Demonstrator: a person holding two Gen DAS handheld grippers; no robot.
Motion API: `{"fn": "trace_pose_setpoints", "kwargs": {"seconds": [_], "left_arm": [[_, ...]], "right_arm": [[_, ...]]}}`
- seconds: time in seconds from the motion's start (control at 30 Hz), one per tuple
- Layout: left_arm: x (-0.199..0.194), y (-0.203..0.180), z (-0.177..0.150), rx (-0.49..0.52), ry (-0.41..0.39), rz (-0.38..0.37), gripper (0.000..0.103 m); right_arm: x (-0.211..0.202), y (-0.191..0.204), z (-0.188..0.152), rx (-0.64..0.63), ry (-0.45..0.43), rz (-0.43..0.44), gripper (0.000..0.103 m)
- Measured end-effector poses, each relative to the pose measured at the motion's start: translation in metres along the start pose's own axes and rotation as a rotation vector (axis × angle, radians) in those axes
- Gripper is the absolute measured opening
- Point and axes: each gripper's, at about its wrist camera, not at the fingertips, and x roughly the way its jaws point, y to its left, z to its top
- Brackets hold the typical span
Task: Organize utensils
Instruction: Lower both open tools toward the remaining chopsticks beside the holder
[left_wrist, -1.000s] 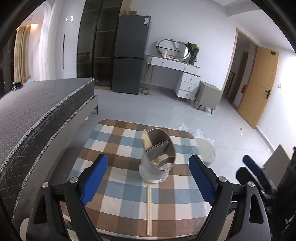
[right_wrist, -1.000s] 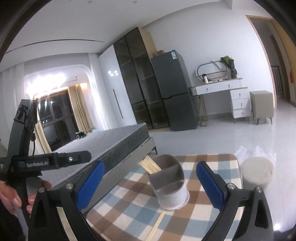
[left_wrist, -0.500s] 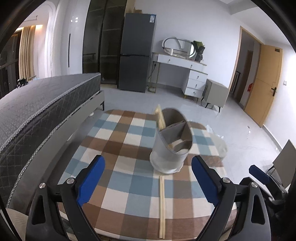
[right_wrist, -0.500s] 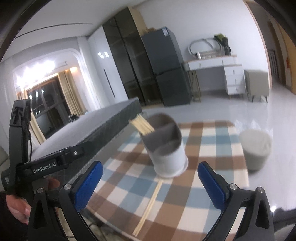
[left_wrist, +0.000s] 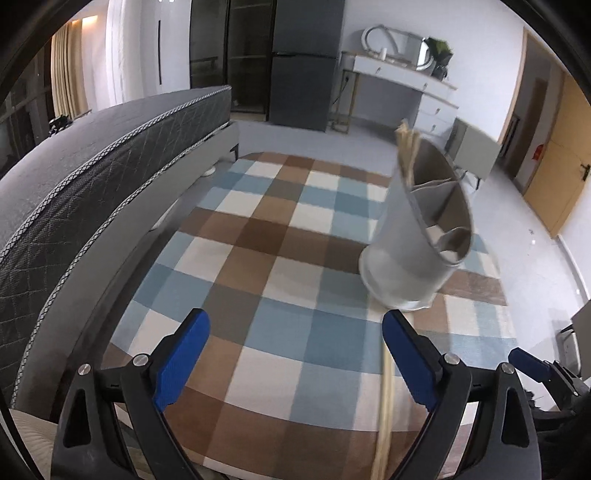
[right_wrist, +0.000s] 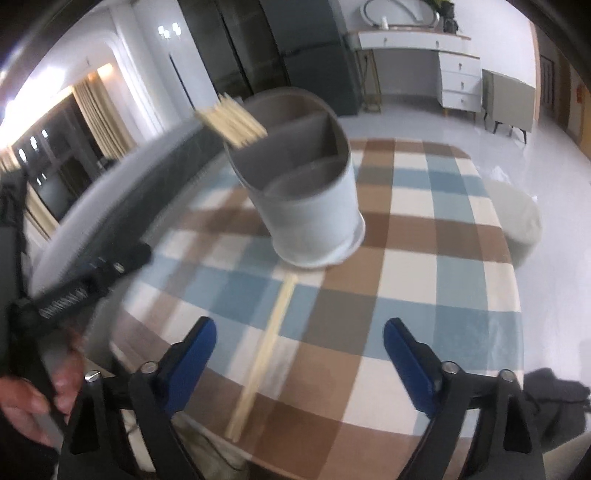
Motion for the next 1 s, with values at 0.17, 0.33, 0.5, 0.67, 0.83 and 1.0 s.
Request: {"fn": "trace_pose_setpoints", "kwargs": {"seconds": [0.17,0.33,0.5,0.67,0.83,1.0], "left_arm": [[0.007,0.010,0.004,-0.050,0.024,0.003,0.092],[0.019,0.028,0.007,-0.141,0.078,0.010,0.092],[0.030,0.046,0.007,-0.236,0.138,0.001,0.092],[0.030,0.052,0.008,-0.264,0.150,0.006,0.092],[0.030,0.054,0.007,-0.275,0.165,-0.002,0.092],[0.029,0.056,0.009,-0.284,0.164,-0.006,0.092]], "right_arm": [[0.041,0.002,0.004,0.001,0.122,-0.018,0.067],[0.079,0.006,0.012,-0.004,0.206,-0.052,0.046],[0.107,0.010,0.021,0.033,0.267,-0.053,0.031],[0.116,0.026,0.022,-0.049,0.287,-0.136,0.022],[0.116,0.033,0.020,-0.089,0.330,-0.157,0.020],[0.118,0.040,0.022,-0.145,0.355,-0.169,0.019]]}}
